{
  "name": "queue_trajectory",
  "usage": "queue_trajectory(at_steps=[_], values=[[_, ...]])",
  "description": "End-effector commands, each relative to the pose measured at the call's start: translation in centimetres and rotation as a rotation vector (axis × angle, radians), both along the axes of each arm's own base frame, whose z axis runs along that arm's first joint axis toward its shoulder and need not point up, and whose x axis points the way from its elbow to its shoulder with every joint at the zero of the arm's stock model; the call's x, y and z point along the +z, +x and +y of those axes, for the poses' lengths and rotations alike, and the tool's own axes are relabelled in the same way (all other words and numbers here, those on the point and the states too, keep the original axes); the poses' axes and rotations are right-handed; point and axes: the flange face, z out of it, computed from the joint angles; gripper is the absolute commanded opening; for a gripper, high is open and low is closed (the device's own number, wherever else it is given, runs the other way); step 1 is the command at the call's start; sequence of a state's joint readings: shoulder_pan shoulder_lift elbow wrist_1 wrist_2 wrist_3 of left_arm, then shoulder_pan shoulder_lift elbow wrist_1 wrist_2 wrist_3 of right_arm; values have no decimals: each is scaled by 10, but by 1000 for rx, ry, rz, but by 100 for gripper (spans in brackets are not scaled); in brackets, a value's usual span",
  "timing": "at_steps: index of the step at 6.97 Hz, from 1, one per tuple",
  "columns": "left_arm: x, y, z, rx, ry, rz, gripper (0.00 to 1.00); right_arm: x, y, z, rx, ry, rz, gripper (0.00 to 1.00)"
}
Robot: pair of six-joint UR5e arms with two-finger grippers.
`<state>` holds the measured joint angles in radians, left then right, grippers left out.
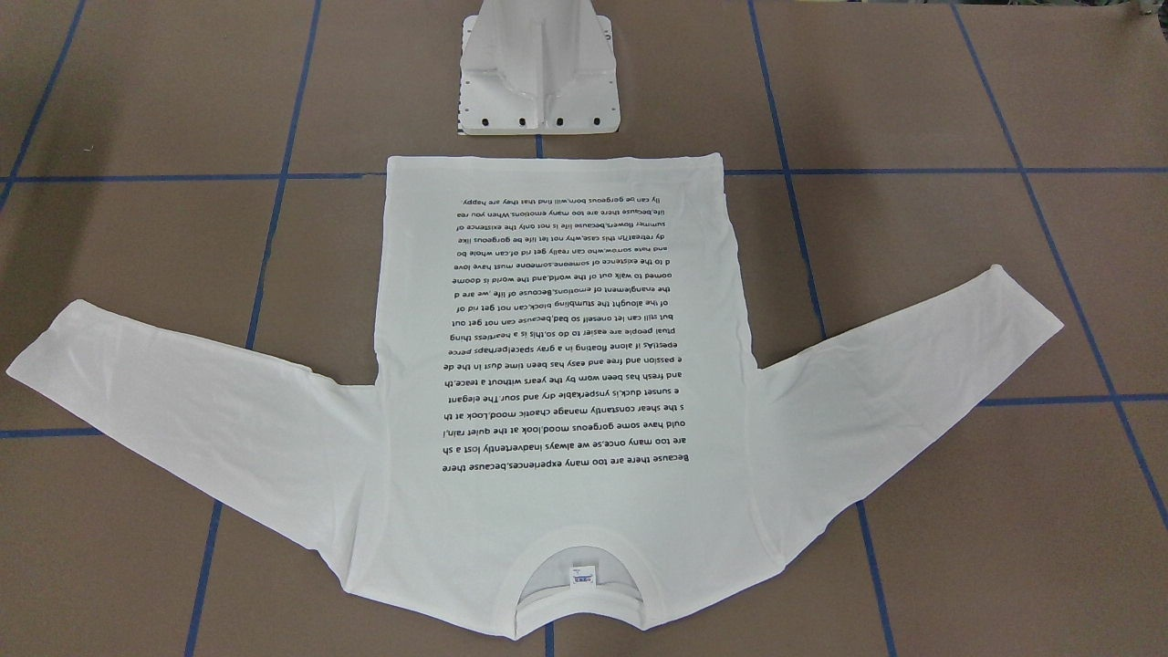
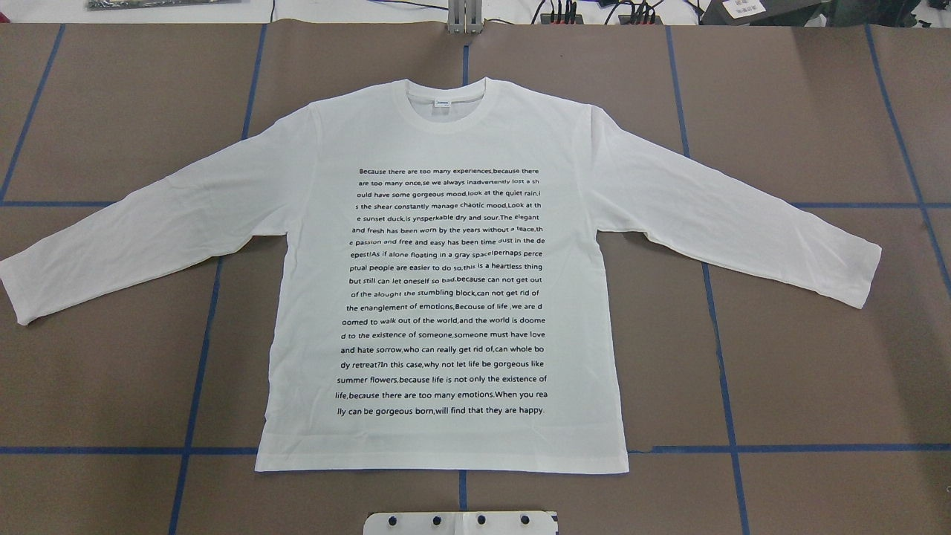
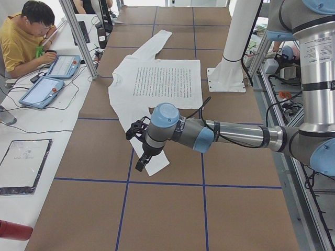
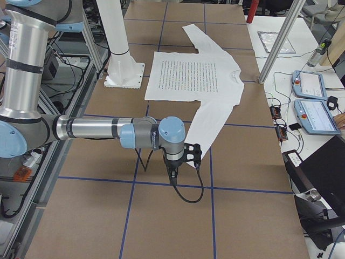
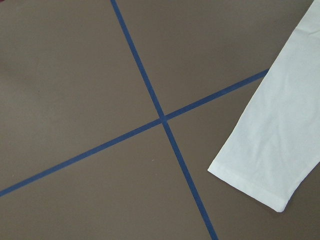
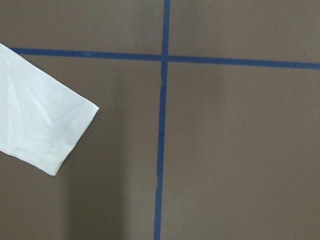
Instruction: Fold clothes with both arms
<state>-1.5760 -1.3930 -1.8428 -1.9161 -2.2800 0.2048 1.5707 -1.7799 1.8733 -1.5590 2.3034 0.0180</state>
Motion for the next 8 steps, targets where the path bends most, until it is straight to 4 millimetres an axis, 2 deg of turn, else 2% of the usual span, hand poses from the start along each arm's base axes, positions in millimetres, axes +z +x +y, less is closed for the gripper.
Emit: queue_trajectory(at_steps=[1,2,3,5,6,7,8], values=[[-34,0,-21,-9,196,1,100,-67,2,-44,35,132,33,100],[-49,-1,-27,-27,264,13,100,-79,2,-54,63,160,25,100],[-54,0,-34,-63,232,46,100,-75,-1,-47,108,163,-38,100],[-54,1,-34,-64,234,51,100,-61,-11,-24,166,228,-96,100],[-53,1,-32,-64,231,52,100,-52,-37,-10,188,189,-126,100],[-50,1,-31,-64,225,52,100,-53,-69,-5,234,165,-157,100],[-50,0,-29,-65,225,52,100,-48,-113,-1,285,147,-133,100]])
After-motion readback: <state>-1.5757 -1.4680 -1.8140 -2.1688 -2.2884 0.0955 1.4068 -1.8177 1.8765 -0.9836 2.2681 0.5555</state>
